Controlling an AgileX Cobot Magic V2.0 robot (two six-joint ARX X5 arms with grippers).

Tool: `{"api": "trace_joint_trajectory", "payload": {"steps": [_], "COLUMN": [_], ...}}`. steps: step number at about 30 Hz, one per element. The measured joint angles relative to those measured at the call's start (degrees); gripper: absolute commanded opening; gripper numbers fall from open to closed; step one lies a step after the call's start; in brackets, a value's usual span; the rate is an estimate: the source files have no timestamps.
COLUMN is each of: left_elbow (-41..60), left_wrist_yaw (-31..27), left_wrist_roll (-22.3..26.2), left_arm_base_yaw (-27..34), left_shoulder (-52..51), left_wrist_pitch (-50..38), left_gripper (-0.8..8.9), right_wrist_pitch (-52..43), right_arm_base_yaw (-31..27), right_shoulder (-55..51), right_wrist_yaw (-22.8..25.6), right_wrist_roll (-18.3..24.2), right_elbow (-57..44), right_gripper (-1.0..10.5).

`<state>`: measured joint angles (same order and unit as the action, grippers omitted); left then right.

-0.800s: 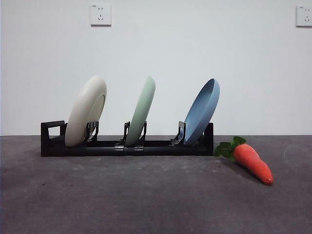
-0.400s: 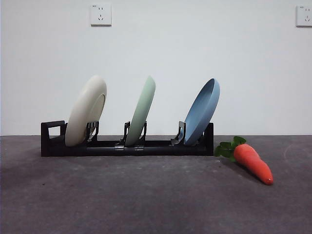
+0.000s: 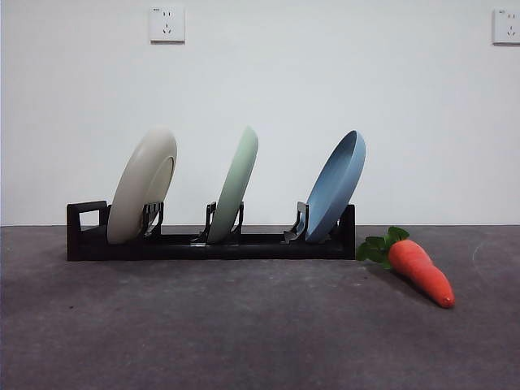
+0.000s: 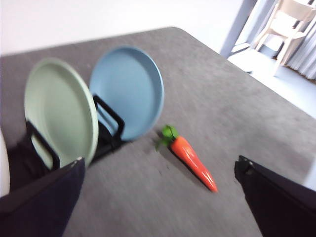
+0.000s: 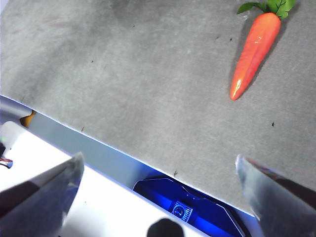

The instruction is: Take the green plate from the plate rack,put the plate on the table,take the carrot from the table,put the carrot in the plate

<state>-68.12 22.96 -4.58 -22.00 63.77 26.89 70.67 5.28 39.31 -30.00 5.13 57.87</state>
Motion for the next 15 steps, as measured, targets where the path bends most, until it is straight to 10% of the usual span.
{"api": "trace_joint_trajectory", "payload": {"steps": [15], "left_elbow": [-13.8], "left_wrist_yaw": [-13.6], "left_wrist_roll": [1.1], "left_arm_base_yaw": [-6.4], "left_shoulder": [27.9], "left_wrist_pitch": [-12.7], "left_gripper": [5.66], "right_wrist_pitch": [0.0], "right_arm_base_yaw": [0.0], "right_shoulder": [0.0], "right_wrist_yaw": [0.0], "right_wrist_roll": [-1.0], "right_elbow": [0.0], "right_gripper": [5.7]}}
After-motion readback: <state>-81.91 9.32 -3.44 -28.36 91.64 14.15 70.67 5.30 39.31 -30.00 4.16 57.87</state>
